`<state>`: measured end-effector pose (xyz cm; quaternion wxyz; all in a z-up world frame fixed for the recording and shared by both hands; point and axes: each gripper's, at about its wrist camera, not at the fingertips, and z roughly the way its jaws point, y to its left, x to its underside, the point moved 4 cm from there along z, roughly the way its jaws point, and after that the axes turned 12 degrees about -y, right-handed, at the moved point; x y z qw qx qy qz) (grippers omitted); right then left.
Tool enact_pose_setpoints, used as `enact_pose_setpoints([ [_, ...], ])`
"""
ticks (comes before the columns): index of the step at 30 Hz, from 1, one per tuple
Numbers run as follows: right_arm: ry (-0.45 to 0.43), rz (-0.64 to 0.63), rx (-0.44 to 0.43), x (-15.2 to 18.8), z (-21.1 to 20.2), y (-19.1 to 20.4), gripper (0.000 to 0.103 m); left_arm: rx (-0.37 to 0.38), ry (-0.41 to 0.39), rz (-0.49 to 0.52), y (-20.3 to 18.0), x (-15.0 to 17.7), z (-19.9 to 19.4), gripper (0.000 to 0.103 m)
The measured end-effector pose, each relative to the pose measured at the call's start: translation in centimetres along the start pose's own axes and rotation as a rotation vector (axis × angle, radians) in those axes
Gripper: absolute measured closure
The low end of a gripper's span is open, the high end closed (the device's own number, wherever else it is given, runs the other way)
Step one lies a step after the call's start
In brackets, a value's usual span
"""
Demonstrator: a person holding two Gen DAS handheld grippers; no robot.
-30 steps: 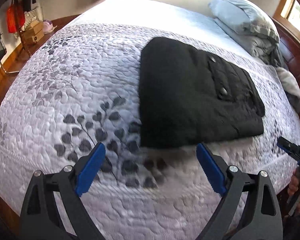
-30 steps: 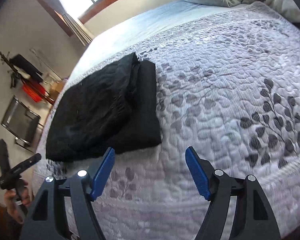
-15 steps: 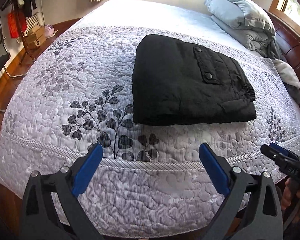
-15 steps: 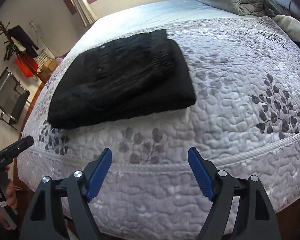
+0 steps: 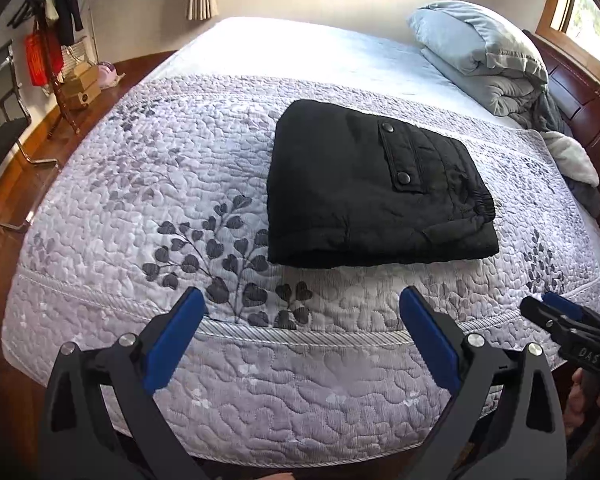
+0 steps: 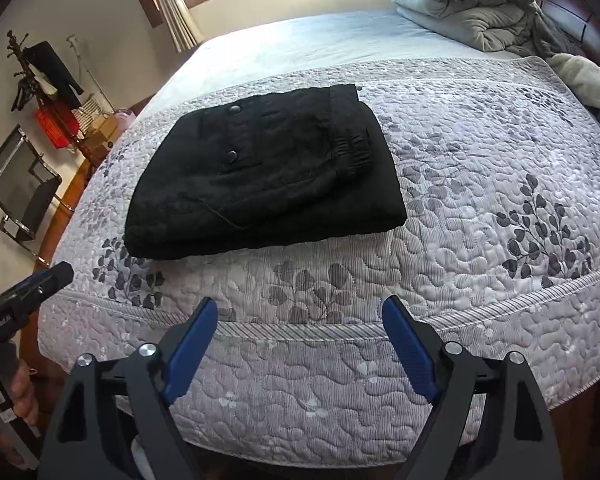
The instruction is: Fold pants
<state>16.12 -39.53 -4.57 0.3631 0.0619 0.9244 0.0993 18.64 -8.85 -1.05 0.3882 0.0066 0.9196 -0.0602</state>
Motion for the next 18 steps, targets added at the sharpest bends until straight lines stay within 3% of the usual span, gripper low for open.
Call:
enact_pose_setpoints([
  [18, -0.071, 0.023, 0.055, -2.5, -2.2, 0.7, 0.014, -0.007, -0.096, 0.097, -2.4, -1.8, -2.9, 0.004],
])
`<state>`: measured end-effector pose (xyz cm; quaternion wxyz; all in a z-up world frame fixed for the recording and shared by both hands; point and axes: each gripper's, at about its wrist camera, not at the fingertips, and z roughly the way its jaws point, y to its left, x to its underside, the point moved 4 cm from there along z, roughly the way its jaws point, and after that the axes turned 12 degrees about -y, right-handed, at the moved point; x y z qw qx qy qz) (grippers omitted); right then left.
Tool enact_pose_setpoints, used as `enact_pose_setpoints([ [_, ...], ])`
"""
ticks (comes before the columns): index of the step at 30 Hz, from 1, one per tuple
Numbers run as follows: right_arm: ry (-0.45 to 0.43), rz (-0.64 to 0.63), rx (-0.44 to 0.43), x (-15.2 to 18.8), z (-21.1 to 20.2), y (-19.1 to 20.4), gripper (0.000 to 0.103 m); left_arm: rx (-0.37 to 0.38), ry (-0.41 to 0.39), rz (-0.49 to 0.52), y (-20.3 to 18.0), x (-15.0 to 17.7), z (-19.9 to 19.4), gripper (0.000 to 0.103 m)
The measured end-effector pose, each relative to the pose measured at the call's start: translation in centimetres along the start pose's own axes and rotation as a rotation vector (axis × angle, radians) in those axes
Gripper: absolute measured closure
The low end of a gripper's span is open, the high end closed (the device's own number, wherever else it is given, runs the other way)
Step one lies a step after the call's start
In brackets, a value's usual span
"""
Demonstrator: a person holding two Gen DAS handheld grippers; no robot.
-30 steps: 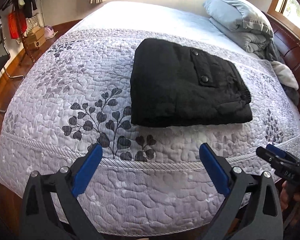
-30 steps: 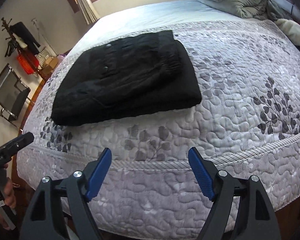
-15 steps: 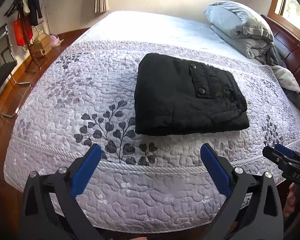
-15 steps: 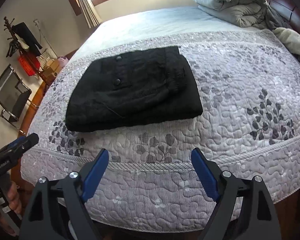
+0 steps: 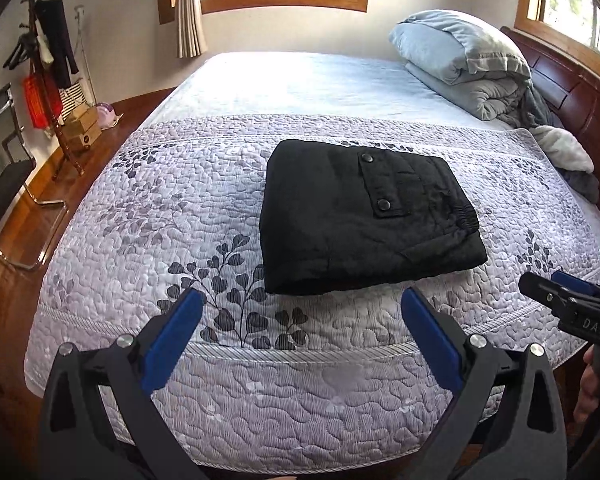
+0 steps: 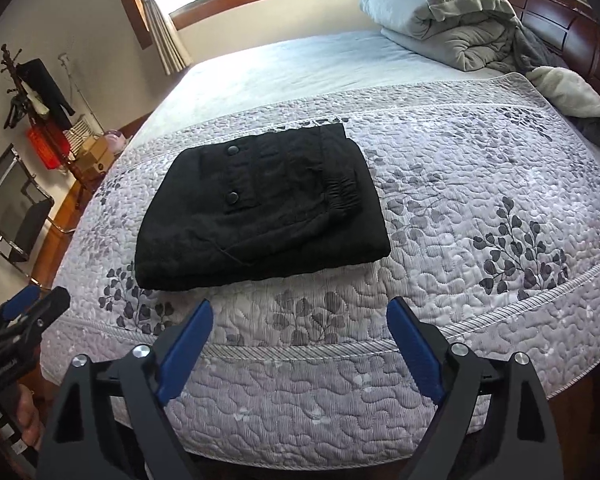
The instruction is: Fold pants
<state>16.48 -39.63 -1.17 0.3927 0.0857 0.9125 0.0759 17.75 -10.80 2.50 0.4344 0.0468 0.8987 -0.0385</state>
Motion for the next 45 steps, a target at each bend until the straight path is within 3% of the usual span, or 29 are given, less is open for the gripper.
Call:
enact_pose_setpoints([
  [45, 0.015, -0.057, 0.036, 0.4, 1.8, 0.1, 0.013, -0.049, 0.068, 0.017, 1.1, 1.8, 3.5, 0.004],
])
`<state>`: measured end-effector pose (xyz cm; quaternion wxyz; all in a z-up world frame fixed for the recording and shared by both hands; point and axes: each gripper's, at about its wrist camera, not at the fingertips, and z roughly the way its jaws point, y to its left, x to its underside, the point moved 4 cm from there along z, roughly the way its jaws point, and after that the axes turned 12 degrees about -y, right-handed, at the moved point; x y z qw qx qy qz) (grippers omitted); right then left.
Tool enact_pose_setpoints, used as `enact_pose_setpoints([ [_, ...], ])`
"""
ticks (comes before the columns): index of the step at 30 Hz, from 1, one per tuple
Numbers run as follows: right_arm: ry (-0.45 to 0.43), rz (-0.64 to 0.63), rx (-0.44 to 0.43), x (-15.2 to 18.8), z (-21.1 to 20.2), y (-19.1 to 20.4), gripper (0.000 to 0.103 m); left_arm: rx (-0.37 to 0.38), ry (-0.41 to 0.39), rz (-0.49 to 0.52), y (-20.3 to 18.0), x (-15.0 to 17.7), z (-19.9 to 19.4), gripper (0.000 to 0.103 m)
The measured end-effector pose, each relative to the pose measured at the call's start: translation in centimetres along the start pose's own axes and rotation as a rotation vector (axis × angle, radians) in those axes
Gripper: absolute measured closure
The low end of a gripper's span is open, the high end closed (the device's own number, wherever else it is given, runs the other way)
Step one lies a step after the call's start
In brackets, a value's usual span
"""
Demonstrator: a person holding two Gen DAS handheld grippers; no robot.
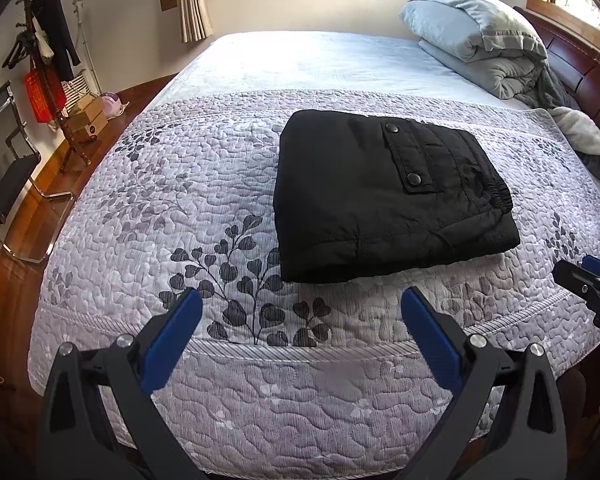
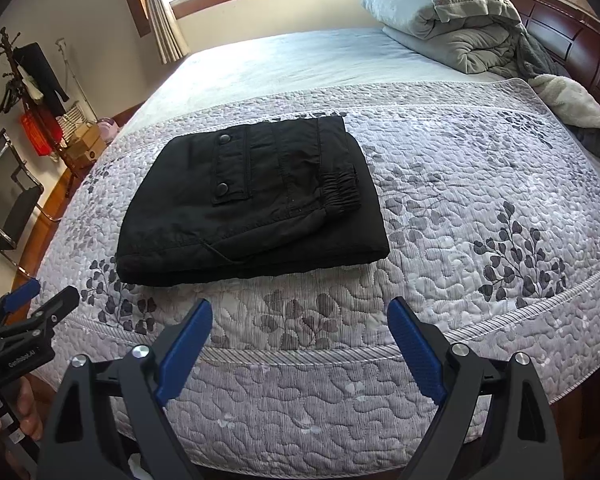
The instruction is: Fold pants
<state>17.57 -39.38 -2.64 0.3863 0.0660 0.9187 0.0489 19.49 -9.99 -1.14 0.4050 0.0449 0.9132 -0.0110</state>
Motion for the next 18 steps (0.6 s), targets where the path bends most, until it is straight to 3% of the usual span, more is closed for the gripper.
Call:
enact_pose_setpoints([
  [18, 0.018, -0.011, -0.004, 0.28, 0.4, 0.24, 0.013, 0.013, 0.0, -0.001, -0.08, 0.05, 0.03, 0.004],
])
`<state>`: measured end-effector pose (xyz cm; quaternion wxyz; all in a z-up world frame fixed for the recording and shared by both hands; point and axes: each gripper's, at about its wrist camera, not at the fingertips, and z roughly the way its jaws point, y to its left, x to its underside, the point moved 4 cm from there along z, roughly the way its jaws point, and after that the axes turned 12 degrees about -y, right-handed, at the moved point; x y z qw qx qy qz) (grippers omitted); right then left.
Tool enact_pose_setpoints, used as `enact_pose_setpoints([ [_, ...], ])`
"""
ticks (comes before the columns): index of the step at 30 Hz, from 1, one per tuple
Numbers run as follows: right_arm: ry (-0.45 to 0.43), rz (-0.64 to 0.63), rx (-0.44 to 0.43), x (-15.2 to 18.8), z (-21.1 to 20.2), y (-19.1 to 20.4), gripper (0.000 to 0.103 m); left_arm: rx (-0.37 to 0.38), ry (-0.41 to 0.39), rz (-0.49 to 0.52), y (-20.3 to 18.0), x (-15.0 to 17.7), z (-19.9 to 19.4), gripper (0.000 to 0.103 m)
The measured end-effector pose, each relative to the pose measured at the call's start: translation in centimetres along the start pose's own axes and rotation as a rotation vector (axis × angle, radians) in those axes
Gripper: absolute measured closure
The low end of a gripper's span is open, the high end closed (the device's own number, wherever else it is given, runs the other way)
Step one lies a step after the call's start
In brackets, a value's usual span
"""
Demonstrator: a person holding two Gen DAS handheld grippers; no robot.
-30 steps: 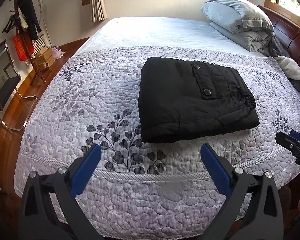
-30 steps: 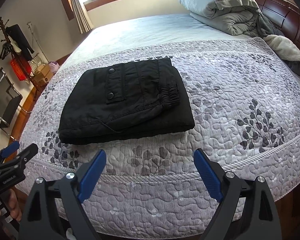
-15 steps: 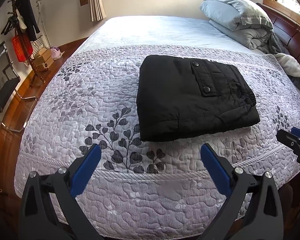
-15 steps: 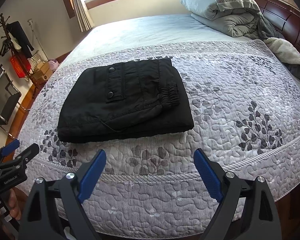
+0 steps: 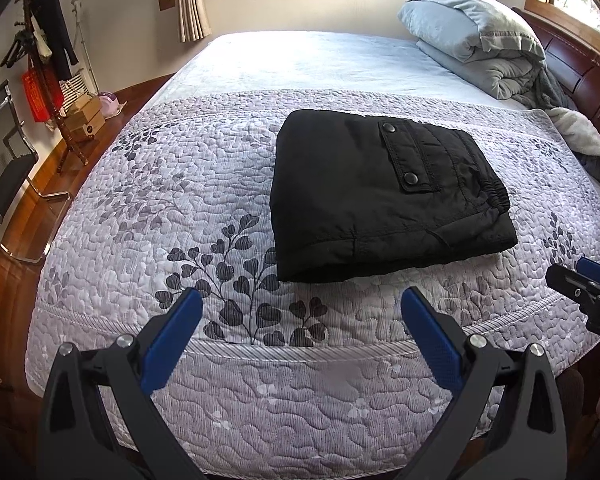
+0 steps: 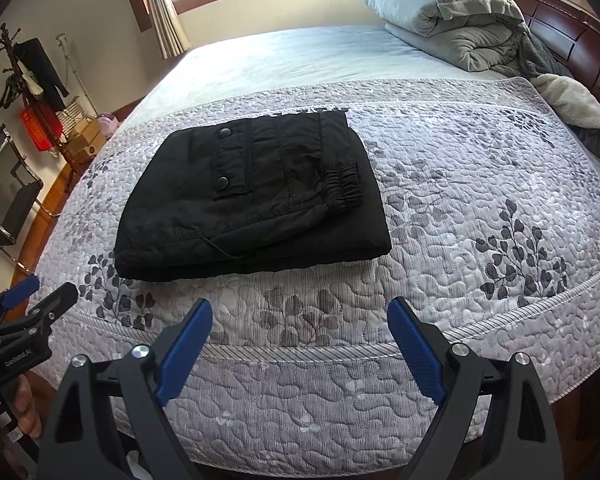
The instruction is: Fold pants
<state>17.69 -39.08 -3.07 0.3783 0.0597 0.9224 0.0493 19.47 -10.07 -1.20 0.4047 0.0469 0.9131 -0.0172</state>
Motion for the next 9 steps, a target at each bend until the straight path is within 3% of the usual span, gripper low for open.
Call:
enact_pose_setpoints([
  [9, 0.005, 0.0, -0.002, 0.08, 0.07, 0.05, 0.013, 0.002, 0.007, -0.001, -0.06, -0.04, -0.05, 0.004],
])
